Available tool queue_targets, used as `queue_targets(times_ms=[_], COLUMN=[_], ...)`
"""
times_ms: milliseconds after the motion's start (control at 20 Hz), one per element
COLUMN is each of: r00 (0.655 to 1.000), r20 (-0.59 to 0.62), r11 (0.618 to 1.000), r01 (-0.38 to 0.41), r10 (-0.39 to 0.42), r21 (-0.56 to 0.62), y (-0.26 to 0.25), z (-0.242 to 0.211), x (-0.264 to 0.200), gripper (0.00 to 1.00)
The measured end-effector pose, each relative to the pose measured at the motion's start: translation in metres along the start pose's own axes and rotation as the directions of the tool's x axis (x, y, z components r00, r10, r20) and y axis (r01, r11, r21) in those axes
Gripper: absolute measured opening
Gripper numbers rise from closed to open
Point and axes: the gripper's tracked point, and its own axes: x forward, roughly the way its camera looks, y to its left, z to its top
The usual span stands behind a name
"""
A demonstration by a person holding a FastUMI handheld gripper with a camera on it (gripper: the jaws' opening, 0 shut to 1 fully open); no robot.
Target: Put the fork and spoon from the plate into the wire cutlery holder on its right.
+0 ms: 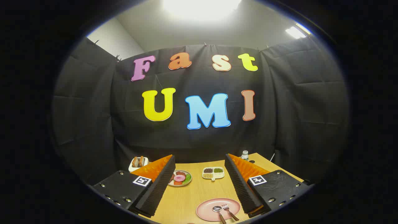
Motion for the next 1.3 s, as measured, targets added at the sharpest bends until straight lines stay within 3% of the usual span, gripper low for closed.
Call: queue_targets(times_ms=[1300], r00=[0.999], r20=[-0.044], r11=[1.000], r01=[0.003], r10=[-0.003], r21=[0.002], y=[-0.0040], z=[-0.0078], x=[0.0003], gripper=[0.98])
